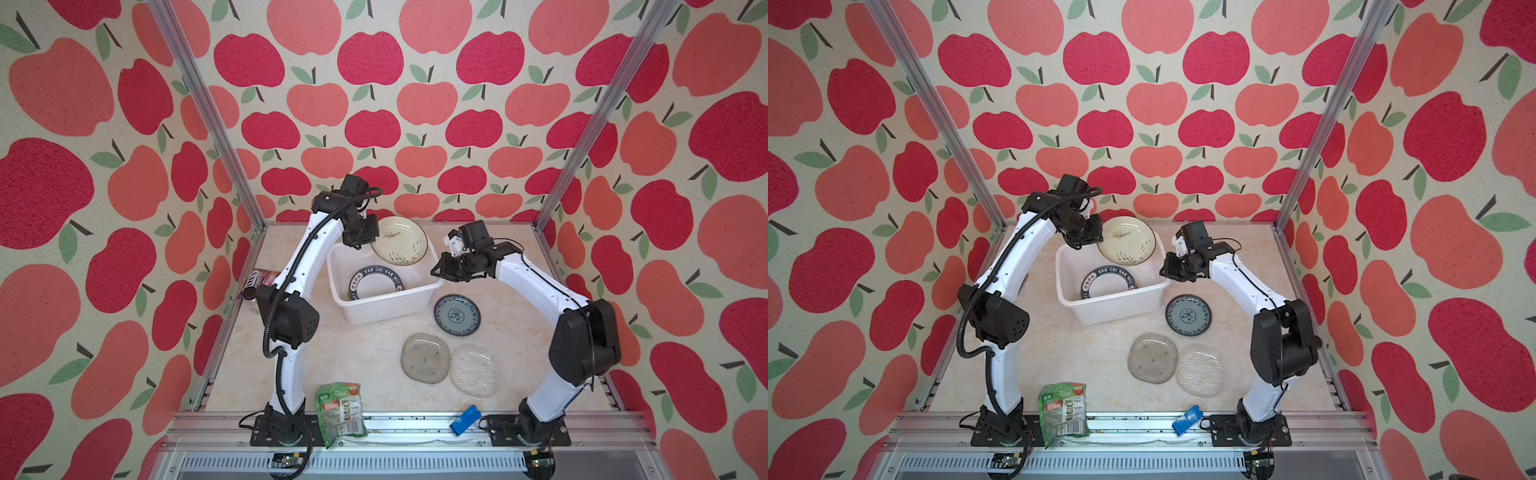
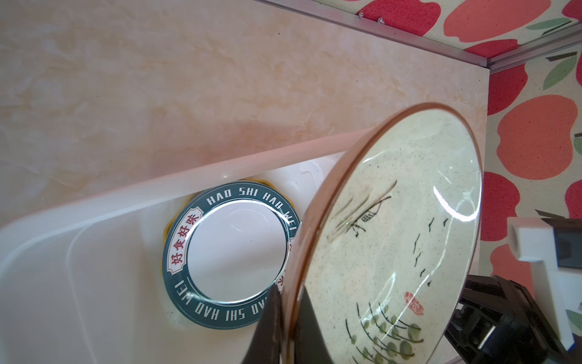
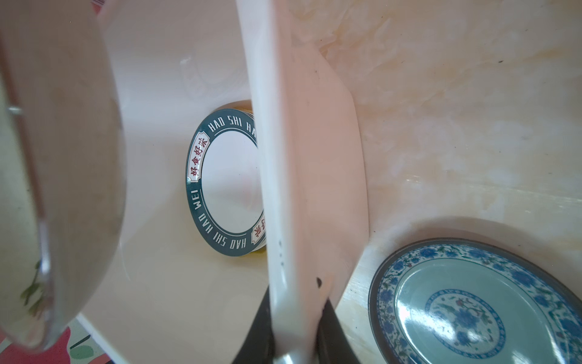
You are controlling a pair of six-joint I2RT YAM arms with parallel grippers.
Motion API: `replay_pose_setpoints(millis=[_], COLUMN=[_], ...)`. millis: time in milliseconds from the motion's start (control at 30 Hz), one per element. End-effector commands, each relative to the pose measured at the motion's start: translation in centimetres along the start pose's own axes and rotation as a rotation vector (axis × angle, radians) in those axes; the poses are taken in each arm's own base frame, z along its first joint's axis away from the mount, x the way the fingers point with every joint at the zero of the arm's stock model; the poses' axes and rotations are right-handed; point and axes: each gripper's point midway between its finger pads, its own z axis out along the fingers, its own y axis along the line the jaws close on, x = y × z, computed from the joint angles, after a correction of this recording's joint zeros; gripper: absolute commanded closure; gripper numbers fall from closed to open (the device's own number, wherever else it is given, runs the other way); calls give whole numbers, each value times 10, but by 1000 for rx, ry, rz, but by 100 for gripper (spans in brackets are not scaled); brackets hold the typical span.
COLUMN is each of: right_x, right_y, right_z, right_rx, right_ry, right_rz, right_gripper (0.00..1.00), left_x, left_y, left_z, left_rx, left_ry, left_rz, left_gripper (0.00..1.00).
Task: Place the plates into the plastic bin on the countertop
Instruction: Move the plastic bin to the center of the table, then place the plate in the plastic bin.
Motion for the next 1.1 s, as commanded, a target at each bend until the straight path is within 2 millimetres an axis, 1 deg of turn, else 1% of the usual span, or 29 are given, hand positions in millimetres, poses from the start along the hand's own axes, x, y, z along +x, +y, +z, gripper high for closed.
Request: replay_pose_setpoints(millis=[0, 100, 167, 267, 400, 533, 633, 767, 867, 967, 1067], right_x=[40, 36, 35, 36, 46, 60, 63, 57, 54, 50, 46], right_y=[-16, -10, -9, -10, -17, -23, -25, -22, -24, -25, -24], right_z=[10, 5, 1, -1, 3, 8, 9, 5, 3, 2, 0], right_rx=[94, 98, 110, 123, 141, 145, 147, 148, 165, 176, 178], right_ry=[187, 204, 214, 230, 264, 305, 303, 305, 318, 334, 337], right_rz=[165, 164, 165, 165, 175, 183, 174, 141, 120, 111, 106], right_gripper=[100, 100, 100, 100, 100, 100, 100, 100, 100, 100, 100], left_x=[-7, 5, 15, 24, 31, 35, 39, 41, 44, 49, 51], left_y=[-3, 9, 14, 18, 24, 33, 38, 48, 60, 70, 76], left_z=[-52, -58, -53, -47, -38, -22, -11, 2, 11, 23, 35], left_rx=[7, -39, -42, -49, -64, -72, -74, -102, -169, -211, -254], left_ry=[-108, -79, -36, -8, 7, 28, 39, 35, 45, 83, 116], left_rz=[-82, -126, -144, -149, -152, -175, -185, -183, -164, -175, -181], left_gripper=[100, 100, 100, 100, 100, 100, 100, 100, 100, 100, 100])
